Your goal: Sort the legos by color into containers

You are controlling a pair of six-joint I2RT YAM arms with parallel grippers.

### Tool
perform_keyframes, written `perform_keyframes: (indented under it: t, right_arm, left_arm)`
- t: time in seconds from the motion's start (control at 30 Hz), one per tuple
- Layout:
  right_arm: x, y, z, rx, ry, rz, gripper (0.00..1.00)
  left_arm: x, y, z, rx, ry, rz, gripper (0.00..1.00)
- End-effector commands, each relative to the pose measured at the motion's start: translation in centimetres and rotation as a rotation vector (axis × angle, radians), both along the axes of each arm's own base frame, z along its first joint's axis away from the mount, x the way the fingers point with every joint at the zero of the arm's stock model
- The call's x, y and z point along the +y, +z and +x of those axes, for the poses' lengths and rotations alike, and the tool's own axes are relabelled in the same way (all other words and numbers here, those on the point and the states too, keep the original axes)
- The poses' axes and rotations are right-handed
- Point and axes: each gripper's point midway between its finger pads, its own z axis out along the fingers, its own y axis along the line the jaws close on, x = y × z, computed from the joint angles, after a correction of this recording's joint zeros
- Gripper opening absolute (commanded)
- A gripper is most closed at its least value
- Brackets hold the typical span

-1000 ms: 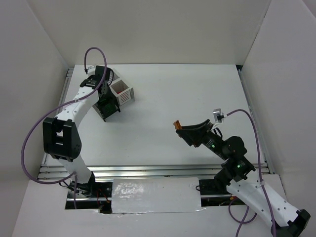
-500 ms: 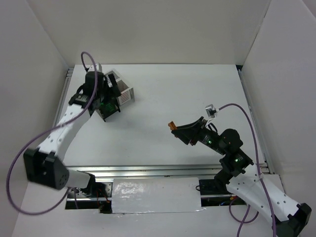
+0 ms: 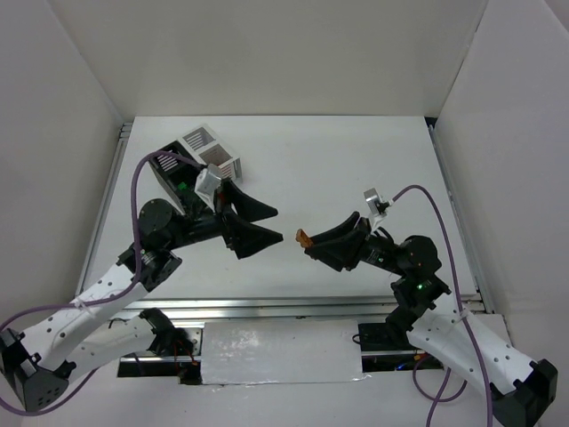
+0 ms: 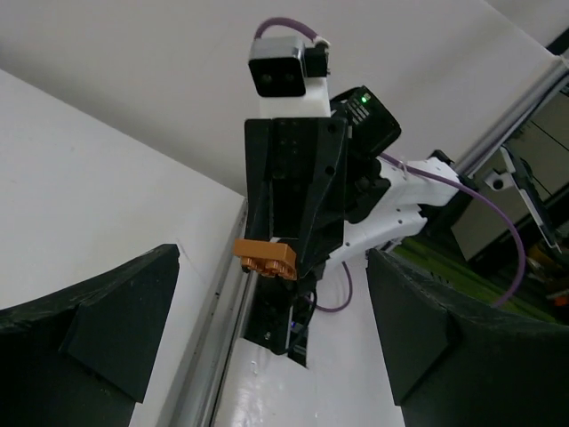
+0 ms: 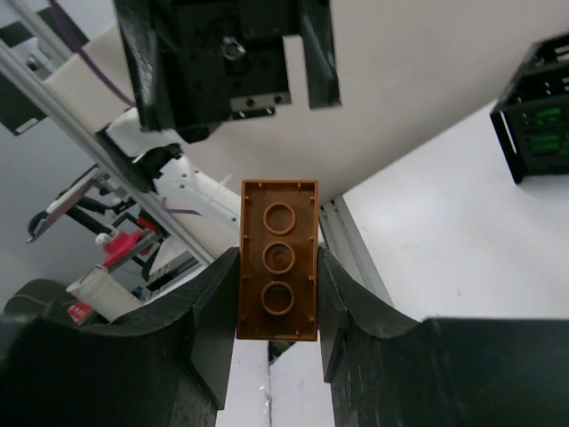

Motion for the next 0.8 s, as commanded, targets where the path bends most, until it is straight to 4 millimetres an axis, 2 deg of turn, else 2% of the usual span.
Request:
perform_keyframes:
  t: [0.0, 0.23, 0.47, 0.67, 0.77]
  right_arm:
    - [-0.6, 3.4, -2.1, -0.128, 0.057, 0.11, 0.0]
    - [-0.5, 4.4, -2.4, -0.142, 0.072, 0.131, 0.0]
    - [-0.4, 4.7, -2.7, -0.151, 0.09, 0.143, 0.0]
    - [0.2, 4.4, -2.6, -0.145, 0.098, 0.133, 0.0]
    - [0.3, 4.1, -2.3, -0.137, 0.085, 0.127, 0.0]
  left_arm:
    - [-1.4, 1.8, -2.0, -0.057, -0.078, -0.054, 0.99]
    - [-3.6, 0.9, -2.8, -0.056, -0.145, -0.071, 0.97]
    - [-4.4, 1.2, -2.5, -0.058, -0.148, -0.074, 0.94]
    - [-4.8, 1.5, -2.8, -0.057, -0.173, -0.086, 0.84]
    - [-4.9, 1.6, -3.1, -0.065, -0.188, -0.095, 0.73]
